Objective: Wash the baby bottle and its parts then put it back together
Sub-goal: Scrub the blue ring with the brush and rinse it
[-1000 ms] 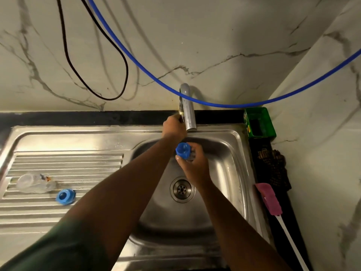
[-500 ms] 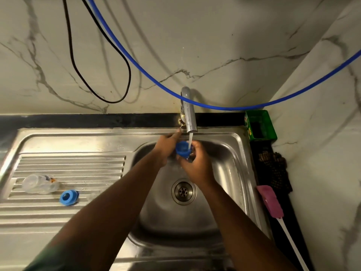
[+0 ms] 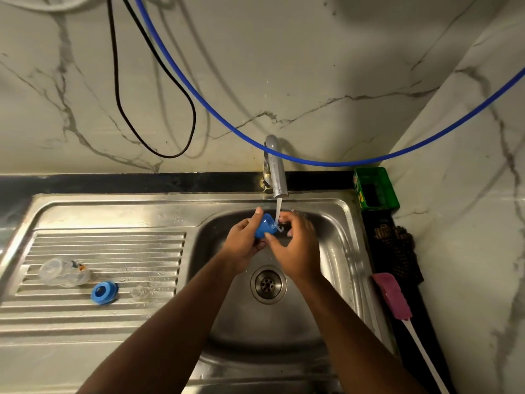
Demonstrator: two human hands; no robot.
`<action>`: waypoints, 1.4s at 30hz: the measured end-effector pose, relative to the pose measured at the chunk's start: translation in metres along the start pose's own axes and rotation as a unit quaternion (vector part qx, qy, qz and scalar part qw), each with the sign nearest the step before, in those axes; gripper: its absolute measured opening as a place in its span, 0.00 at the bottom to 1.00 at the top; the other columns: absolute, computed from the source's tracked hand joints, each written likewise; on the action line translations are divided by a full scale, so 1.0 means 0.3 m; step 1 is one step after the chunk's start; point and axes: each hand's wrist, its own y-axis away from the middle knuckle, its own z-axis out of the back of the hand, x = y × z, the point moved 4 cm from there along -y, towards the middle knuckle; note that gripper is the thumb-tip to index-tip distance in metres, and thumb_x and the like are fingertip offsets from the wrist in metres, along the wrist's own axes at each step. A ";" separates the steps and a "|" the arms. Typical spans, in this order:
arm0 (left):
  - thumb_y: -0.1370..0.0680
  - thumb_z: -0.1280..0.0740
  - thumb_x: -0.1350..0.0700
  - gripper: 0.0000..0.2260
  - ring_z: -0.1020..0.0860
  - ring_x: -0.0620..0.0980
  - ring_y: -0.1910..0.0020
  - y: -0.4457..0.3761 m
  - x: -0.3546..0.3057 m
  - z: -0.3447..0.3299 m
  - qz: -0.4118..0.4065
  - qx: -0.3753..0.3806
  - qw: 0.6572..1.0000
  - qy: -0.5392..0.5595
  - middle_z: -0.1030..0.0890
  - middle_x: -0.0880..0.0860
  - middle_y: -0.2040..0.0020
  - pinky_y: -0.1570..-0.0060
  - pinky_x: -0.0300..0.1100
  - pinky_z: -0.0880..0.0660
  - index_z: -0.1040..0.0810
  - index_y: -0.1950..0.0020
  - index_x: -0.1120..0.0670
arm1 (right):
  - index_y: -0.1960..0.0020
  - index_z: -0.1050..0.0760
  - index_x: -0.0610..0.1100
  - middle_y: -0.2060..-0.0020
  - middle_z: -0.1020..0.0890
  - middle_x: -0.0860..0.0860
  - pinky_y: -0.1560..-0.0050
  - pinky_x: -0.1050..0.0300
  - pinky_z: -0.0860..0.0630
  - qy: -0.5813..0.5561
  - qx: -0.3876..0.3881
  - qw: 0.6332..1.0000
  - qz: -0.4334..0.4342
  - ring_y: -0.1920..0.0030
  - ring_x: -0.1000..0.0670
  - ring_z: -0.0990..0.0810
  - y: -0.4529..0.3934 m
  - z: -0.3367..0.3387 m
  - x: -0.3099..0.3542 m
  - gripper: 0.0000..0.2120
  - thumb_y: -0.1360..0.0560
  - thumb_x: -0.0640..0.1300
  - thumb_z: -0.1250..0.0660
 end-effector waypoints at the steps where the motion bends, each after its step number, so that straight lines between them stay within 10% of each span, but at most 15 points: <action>1: 0.22 0.30 0.38 0.31 0.19 0.57 0.53 -0.002 -0.007 -0.002 -0.026 0.004 1.000 -0.013 0.17 0.62 0.47 0.45 0.52 0.21 0.21 0.36 0.65 | 0.34 0.25 0.51 0.40 0.19 0.54 0.49 0.58 0.18 -0.015 0.037 0.999 0.001 0.45 0.56 0.19 -0.008 -0.015 0.005 0.21 0.25 0.47 0.24; 7: 0.18 0.37 0.37 0.24 0.22 0.48 0.67 -0.021 -0.029 0.027 0.010 -0.112 0.993 -0.037 0.17 0.54 0.62 0.65 0.41 0.26 0.17 0.43 0.57 | 0.32 0.21 0.45 0.43 0.15 0.47 0.46 0.62 0.21 0.004 0.144 0.988 0.054 0.45 0.52 0.16 -0.028 -0.079 0.064 0.16 0.19 0.45 0.31; 19: 0.16 0.43 0.34 0.26 0.22 0.46 0.68 -0.015 -0.080 -0.038 -0.013 0.007 0.989 -0.144 0.18 0.54 0.59 0.65 0.41 0.25 0.21 0.43 0.56 | 0.48 0.19 0.47 0.58 0.16 0.50 0.62 0.60 0.20 -0.100 0.113 0.985 -0.081 0.58 0.54 0.16 -0.112 -0.017 0.041 0.12 0.17 0.55 0.35; 23: 0.14 0.46 0.36 0.27 0.25 0.44 0.75 -0.006 -0.089 -0.056 0.012 -0.028 0.995 -0.098 0.21 0.51 0.69 0.73 0.38 0.29 0.20 0.50 0.57 | 0.36 0.21 0.44 0.48 0.15 0.47 0.58 0.69 0.22 -0.145 0.186 0.968 -0.082 0.53 0.57 0.16 -0.102 -0.044 0.050 0.13 0.17 0.49 0.34; 34: 0.13 0.43 0.42 0.21 0.20 0.48 0.62 0.050 -0.033 -0.097 -0.010 0.115 0.989 -0.098 0.16 0.54 0.55 0.58 0.41 0.21 0.26 0.35 0.58 | 0.43 0.22 0.48 0.52 0.18 0.48 0.51 0.52 0.20 -0.129 0.094 0.970 -0.180 0.50 0.46 0.18 -0.170 0.002 0.014 0.15 0.15 0.56 0.42; 42: 0.17 0.31 0.52 0.14 0.16 0.57 0.48 0.055 -0.047 -0.031 -0.098 0.021 0.991 -0.089 0.16 0.60 0.43 0.43 0.54 0.18 0.23 0.34 0.56 | 0.31 0.26 0.54 0.36 0.20 0.48 0.44 0.61 0.22 -0.156 0.084 0.980 -0.094 0.40 0.56 0.19 -0.060 -0.056 0.010 0.26 0.17 0.66 0.51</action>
